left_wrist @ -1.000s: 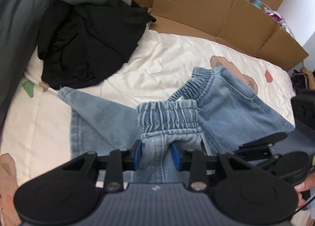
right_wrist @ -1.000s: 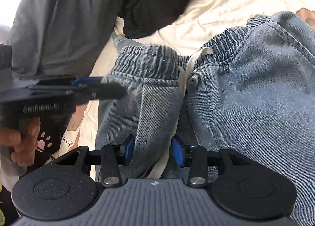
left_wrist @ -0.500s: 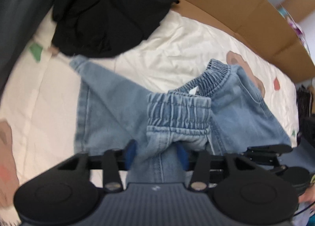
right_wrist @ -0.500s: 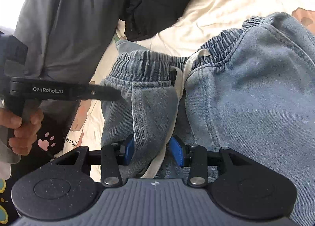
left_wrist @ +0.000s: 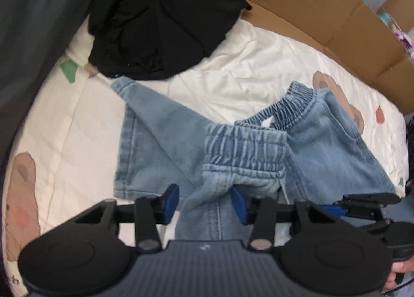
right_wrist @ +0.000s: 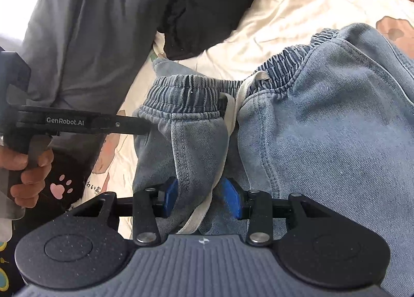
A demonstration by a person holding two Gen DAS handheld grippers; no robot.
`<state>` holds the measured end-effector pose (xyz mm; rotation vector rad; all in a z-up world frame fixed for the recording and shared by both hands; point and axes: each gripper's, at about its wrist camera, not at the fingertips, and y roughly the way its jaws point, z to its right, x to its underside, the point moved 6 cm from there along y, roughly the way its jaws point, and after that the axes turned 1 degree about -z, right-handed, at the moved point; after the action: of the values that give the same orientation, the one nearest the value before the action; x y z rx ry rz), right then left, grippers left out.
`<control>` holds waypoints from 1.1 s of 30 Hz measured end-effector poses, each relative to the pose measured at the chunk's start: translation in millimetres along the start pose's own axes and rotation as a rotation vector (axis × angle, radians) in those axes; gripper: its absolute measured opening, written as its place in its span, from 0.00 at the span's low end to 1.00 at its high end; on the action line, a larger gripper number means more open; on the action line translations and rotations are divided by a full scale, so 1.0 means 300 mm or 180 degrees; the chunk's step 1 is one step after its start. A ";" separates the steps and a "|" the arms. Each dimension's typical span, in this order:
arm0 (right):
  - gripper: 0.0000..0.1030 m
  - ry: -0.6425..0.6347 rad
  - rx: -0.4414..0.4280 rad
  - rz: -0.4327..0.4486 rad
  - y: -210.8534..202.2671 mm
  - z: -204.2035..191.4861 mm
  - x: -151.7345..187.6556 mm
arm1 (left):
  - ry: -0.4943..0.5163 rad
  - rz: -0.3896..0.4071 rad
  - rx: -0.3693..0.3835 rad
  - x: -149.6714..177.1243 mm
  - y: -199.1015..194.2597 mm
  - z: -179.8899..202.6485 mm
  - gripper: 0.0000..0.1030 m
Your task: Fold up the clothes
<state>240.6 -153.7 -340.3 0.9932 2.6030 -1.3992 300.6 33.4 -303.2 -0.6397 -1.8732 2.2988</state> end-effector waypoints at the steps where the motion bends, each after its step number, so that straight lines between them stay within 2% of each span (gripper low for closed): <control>1: 0.46 -0.0002 0.0002 -0.0002 0.001 0.001 0.001 | 0.0028 -0.0005 -0.0009 0.000 0.005 0.009 0.44; 4: 0.46 0.0002 0.0012 -0.0005 0.002 0.006 0.005 | 0.0107 0.0030 -0.0038 0.000 0.020 0.033 0.39; 8: 0.46 0.0026 0.0024 -0.0003 0.001 0.019 0.008 | -0.0044 -0.0014 0.0069 -0.009 0.047 0.020 0.19; 14: 0.46 0.0011 -0.0003 0.0010 -0.003 0.020 0.010 | -0.0363 -0.0005 0.0251 -0.026 -0.001 -0.052 0.14; 22: 0.46 -0.0012 0.0031 -0.0003 0.003 0.022 0.025 | -0.0390 -0.0108 0.0219 0.015 -0.063 -0.151 0.13; 28: 0.46 0.0013 0.0052 -0.0022 0.005 0.040 0.030 | -0.0596 -0.0193 0.0150 0.068 -0.047 -0.227 0.12; 31: 0.46 0.0001 0.0061 -0.0041 0.011 0.041 0.031 | -0.0664 -0.0134 0.0164 0.089 -0.064 -0.234 0.19; 33: 0.46 -0.0002 0.0064 -0.0048 0.016 0.040 0.031 | -0.0673 -0.0128 0.0165 0.107 -0.066 -0.235 0.20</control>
<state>232.5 -156.2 -353.8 0.9776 2.6067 -1.4313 295.4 113.2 -303.0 -0.3614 -1.8838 2.4647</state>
